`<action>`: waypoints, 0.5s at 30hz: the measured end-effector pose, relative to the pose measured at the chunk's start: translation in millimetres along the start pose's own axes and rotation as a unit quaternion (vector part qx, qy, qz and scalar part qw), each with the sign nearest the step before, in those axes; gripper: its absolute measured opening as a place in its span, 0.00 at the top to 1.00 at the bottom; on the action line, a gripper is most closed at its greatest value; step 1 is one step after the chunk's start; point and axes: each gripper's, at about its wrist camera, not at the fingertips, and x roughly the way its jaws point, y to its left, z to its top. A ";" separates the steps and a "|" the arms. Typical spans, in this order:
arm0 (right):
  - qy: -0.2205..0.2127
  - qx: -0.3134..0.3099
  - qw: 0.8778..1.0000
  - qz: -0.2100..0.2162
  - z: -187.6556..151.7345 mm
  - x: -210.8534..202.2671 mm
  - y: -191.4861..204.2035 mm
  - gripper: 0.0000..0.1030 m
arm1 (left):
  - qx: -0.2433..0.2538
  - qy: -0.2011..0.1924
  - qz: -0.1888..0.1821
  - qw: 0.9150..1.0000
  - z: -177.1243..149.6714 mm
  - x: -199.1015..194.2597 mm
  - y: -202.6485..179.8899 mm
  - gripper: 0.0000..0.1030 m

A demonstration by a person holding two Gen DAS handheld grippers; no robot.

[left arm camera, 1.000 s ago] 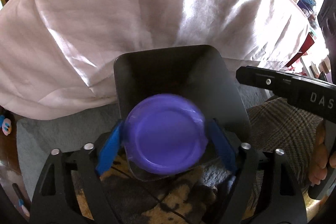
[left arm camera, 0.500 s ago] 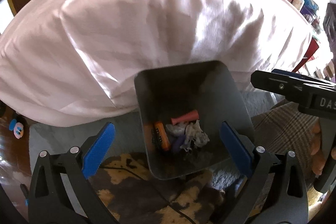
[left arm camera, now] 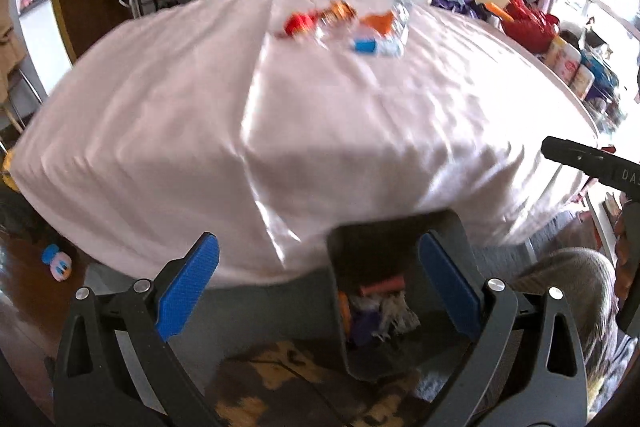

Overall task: Collect trash
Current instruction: 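Move both open tools back over the table toward the remaining trash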

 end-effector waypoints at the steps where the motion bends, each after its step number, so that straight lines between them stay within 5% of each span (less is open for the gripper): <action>1: -0.003 -0.004 1.000 -0.001 5.5 0.5 3.7 0.15 | 0.001 -0.004 0.003 1.000 5.6 -1.3 2.3 0.08; 15: -0.017 -0.024 0.999 0.015 66.8 54.5 55.0 0.17 | 0.018 -0.021 0.010 1.000 64.3 15.8 22.7 0.08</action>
